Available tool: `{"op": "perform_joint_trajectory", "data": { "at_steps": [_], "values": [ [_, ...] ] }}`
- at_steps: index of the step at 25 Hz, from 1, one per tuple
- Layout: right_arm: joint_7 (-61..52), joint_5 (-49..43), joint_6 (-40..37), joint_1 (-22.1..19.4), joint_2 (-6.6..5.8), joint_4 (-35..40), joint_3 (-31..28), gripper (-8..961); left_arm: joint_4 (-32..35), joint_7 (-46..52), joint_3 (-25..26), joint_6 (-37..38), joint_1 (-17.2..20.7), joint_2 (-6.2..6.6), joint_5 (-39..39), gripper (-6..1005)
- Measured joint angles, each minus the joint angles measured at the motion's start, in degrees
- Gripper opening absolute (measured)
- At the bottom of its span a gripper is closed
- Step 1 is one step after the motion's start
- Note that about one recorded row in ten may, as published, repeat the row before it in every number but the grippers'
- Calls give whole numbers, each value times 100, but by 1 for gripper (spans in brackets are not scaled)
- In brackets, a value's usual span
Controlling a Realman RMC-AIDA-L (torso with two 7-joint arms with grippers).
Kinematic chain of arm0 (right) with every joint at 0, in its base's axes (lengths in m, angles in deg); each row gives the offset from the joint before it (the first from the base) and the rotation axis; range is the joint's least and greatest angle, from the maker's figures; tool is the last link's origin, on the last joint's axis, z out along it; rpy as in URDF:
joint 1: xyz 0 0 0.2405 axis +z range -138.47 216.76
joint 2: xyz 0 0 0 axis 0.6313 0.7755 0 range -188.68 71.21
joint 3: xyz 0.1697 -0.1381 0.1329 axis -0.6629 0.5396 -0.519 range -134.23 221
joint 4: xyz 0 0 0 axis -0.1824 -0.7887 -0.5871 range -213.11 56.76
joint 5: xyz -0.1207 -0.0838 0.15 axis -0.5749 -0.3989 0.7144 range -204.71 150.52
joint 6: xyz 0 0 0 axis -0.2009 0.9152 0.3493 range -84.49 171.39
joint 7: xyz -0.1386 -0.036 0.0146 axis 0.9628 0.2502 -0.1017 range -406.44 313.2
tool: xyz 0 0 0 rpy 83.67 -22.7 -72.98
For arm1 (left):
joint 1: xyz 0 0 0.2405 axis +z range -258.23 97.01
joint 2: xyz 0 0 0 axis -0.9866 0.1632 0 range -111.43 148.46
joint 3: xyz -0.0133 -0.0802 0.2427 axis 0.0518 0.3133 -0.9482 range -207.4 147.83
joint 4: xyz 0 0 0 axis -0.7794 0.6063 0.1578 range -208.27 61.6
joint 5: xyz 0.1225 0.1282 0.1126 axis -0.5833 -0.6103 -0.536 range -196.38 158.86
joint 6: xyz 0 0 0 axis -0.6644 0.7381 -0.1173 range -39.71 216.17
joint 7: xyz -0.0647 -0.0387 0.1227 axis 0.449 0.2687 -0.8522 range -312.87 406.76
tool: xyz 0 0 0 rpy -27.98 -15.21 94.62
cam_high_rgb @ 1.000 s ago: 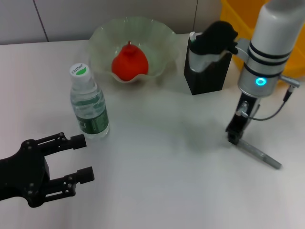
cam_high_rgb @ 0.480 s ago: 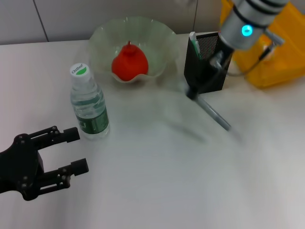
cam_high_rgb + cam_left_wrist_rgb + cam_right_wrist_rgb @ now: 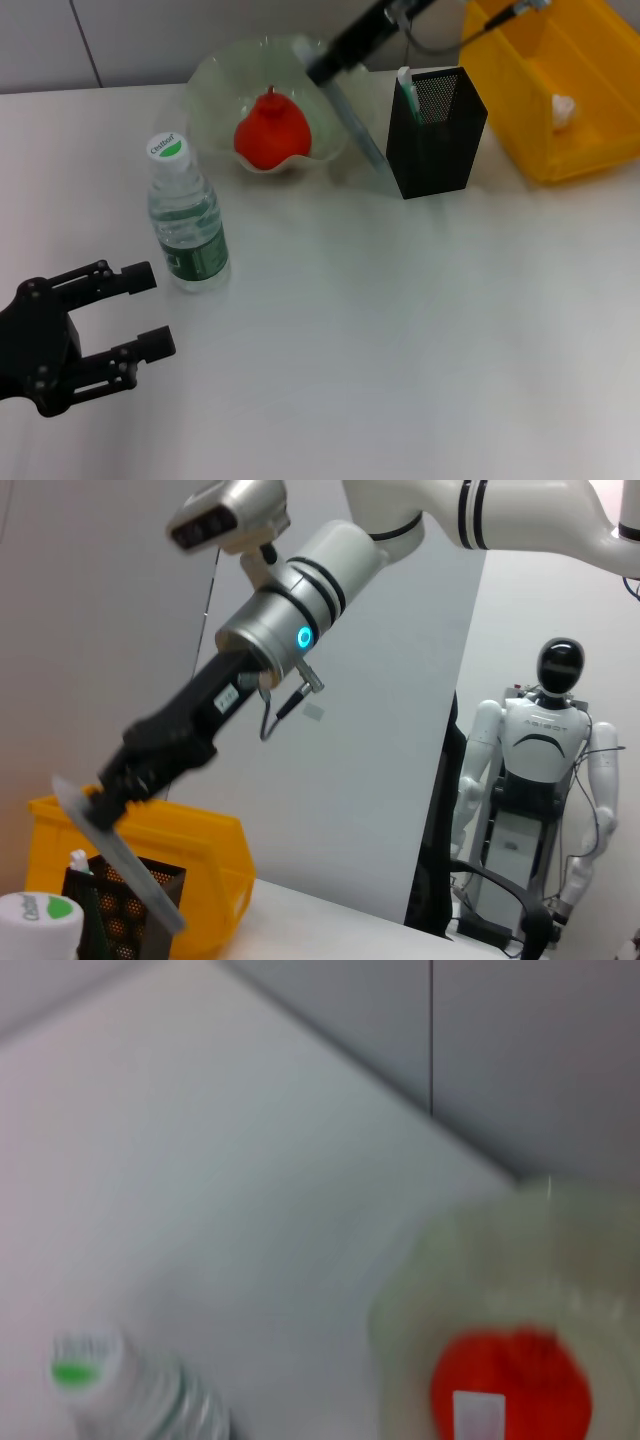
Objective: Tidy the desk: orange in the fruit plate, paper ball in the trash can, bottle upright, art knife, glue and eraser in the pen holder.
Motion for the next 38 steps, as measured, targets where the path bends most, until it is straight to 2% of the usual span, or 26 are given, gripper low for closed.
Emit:
{"op": "perform_joint_trajectory", "data": {
  "at_steps": [6, 11, 12, 13, 18, 22, 38],
  "values": [
    [395, 1118, -231, -299, 12, -557, 0, 140, 0, 0, 104, 13, 65, -11, -2, 729],
    [811, 1900, -744, -793, 3, -1080, 0, 139, 0, 2, 127, 5, 85, -24, 3, 729],
    [974, 2078, -864, -994, 3, -1248, -1, 139, 0, 5, 132, 1, 87, -26, 3, 729],
    [974, 2078, -864, -994, 3, -1248, -1, 139, 0, 10, 140, -9, 86, -33, 4, 729],
    [1535, 2638, -897, -1565, -10, -1383, -1, 140, 0, 10, 209, -34, 76, -82, 4, 729],
    [2007, 3070, -823, -1853, -17, -1389, -1, 140, -34, 6, 367, -30, 84, -107, 5, 729],
    [2758, 3207, -58, -2176, -11, -966, 0, 136, -299, -153, 557, -53, 90, -114, 2, 729]
  ]
}}
